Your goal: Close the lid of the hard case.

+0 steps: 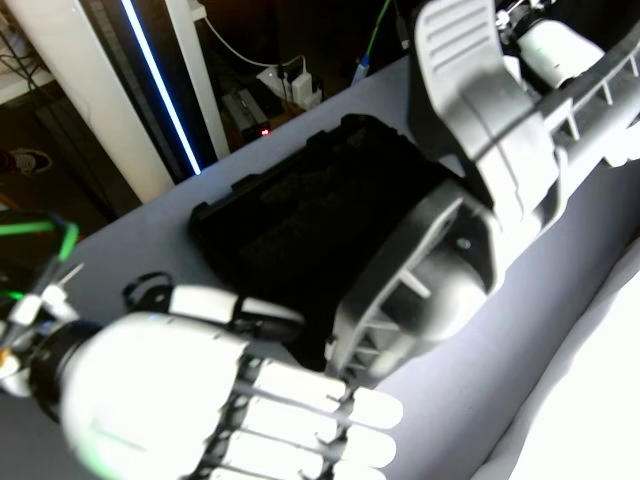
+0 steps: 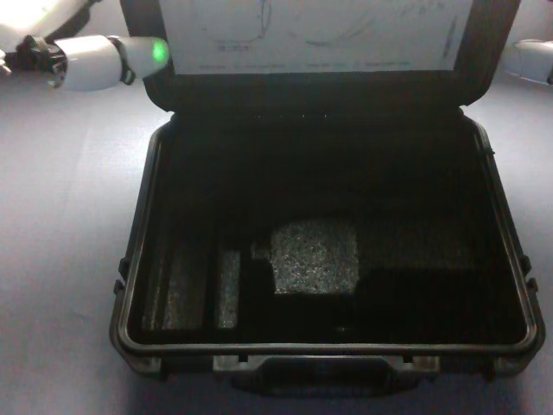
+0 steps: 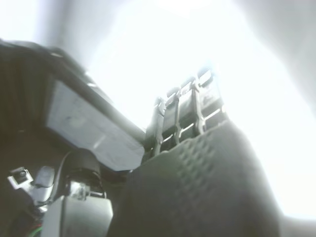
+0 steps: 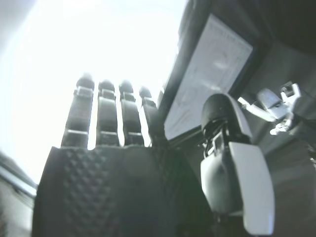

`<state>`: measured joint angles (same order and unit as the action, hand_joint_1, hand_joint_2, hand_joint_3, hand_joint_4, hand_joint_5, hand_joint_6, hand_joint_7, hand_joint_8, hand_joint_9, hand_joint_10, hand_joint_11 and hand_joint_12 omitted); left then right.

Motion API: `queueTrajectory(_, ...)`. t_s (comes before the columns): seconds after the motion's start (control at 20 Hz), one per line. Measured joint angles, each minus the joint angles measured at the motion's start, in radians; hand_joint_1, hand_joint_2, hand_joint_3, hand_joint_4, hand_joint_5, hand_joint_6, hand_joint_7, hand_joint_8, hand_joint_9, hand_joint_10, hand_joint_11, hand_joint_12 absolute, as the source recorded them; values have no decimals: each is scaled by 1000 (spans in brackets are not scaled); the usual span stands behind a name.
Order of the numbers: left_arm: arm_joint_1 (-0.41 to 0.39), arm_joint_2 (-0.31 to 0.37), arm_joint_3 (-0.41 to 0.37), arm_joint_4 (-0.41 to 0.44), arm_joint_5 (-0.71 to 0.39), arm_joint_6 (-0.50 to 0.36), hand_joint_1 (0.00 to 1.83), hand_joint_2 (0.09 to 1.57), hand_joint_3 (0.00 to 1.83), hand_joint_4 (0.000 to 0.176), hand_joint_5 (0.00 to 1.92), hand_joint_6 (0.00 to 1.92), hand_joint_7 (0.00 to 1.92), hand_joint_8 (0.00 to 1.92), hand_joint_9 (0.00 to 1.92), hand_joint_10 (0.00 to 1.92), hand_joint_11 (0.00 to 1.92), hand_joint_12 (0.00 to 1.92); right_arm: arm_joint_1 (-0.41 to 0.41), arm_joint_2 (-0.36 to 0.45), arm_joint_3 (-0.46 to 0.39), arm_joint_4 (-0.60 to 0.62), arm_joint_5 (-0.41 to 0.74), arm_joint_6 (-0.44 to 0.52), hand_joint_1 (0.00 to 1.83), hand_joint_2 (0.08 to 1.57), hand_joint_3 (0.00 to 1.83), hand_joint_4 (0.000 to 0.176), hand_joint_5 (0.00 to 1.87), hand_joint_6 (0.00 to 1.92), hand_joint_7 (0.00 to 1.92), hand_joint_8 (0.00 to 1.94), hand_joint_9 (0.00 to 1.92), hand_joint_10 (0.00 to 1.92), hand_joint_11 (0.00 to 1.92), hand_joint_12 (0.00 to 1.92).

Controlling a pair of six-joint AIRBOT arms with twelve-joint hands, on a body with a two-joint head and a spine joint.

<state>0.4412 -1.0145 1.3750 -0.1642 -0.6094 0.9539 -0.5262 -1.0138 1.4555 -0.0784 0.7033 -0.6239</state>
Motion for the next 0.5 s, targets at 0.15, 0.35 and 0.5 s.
queueTrajectory(0.15,39,39,-57,-11,-43,1,18,1214,0,0,122,3,90,2,42,4,14,88,0,5,-15,-11,-6,0,159,1247,0,0,71,2,79,1,103,14,71,111)
queueTrajectory(0.35,116,110,-144,-2,-124,-1,51,1280,12,18,122,0,91,1,36,0,0,92,-3,50,-85,-3,22,-2,229,1260,1,0,59,0,91,1,83,0,46,115)
queueTrajectory(0.5,169,151,-194,10,-196,-11,20,1280,4,0,115,2,94,5,48,7,11,93,-59,92,-148,3,94,-2,253,1282,6,0,51,6,72,1,42,0,17,110)
